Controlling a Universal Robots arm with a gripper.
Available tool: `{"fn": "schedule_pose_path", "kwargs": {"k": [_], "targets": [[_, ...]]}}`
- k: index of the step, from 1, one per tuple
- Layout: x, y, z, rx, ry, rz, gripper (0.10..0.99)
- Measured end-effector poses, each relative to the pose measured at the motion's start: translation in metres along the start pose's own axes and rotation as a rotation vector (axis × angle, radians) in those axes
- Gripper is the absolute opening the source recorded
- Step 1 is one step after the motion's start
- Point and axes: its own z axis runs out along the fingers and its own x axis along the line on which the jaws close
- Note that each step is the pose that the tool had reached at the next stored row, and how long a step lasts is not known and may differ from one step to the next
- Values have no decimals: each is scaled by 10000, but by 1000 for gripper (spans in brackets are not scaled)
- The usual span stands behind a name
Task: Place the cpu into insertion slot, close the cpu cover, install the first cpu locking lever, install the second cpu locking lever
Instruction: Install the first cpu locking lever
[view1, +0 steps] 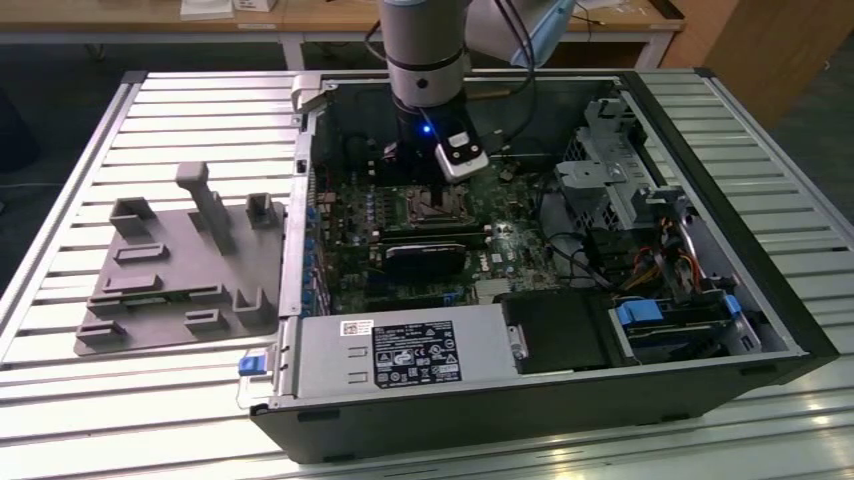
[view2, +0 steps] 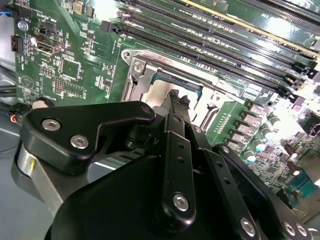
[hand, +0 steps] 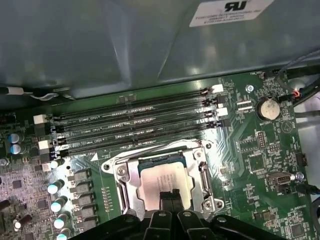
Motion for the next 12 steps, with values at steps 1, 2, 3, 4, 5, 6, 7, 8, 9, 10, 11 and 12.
{"fn": "schedule_pose_path", "kwargs": {"k": [1,2,3,4,5,6,7,8,9,10,11,12], "targets": [[0,0,0,-1,1,-38,102],[0,0,-2,1,3,-51,102],[-1,-1,-10,8,2,-55,102],[-3,0,-22,26,-5,-59,102],[-4,1,-39,49,-17,-62,102],[-6,2,-60,77,-29,-66,102],[-9,3,-82,102,-38,-70,102],[-12,5,-105,129,-46,-74,102],[-14,6,-125,166,-57,-78,102],[-17,7,-146,206,-68,-84,102],[-20,8,-168,244,-77,-89,102],[-23,10,-191,277,-85,-94,102]]}}
